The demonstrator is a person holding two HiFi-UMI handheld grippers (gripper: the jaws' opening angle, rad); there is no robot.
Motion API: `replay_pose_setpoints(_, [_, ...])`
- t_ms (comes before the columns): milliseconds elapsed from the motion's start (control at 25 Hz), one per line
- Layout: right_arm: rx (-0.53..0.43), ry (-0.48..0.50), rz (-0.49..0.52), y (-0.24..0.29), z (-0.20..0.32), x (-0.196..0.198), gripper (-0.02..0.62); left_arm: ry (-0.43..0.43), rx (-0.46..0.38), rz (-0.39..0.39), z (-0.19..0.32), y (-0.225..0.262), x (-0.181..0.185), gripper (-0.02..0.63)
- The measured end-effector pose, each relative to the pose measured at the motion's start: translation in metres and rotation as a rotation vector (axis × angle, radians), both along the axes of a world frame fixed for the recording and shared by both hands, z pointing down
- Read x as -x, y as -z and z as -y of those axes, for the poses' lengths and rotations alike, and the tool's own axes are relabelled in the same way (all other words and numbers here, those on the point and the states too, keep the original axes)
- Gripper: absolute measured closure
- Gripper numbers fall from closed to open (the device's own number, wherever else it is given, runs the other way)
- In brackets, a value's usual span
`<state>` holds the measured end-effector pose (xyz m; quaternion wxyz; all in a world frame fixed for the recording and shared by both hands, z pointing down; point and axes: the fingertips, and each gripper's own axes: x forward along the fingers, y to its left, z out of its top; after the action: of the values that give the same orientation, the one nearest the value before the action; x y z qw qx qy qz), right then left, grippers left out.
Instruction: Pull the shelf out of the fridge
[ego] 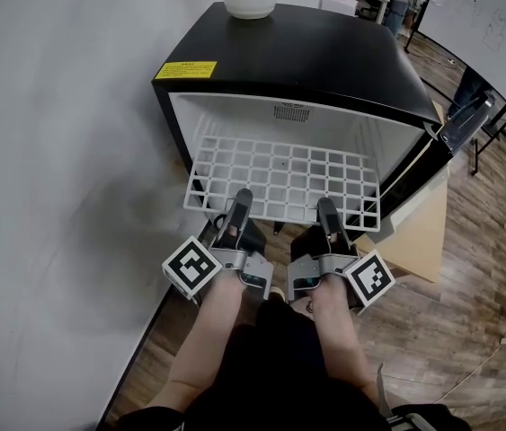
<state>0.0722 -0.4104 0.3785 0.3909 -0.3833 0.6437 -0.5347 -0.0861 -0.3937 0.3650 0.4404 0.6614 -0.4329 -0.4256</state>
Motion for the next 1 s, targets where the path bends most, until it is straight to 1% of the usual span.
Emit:
replay_pose_setpoints(160, [-0.010,-0.001,-0.002,-0.002,0.000,-0.001,0.580,-0.005,-0.003,0.005,0.000,-0.002,-0.001,0.565])
replay_pose_setpoints(280, [-0.038,0.007,-0.017,-0.002,0.000,-0.001,0.580,-0.004,-0.003,0.011,-0.001,-0.003,-0.002,0.565])
replay_pose_setpoints(680, [-0.092,0.028,-0.070,-0.001,0.001,-0.002,0.578,-0.019,-0.047,0.072,0.000,-0.002,-0.002,0.561])
replay_pose_setpoints(840, [-0.108,0.043,-0.087,-0.001,-0.005,-0.006,0.535,-0.039,-0.053,0.093,-0.004,-0.005,-0.002,0.515])
replay_pose_setpoints(1000, [-0.154,0.089,-0.135,0.006,-0.017,-0.005,0.501,-0.059,-0.079,0.174,-0.014,0.000,-0.005,0.505])
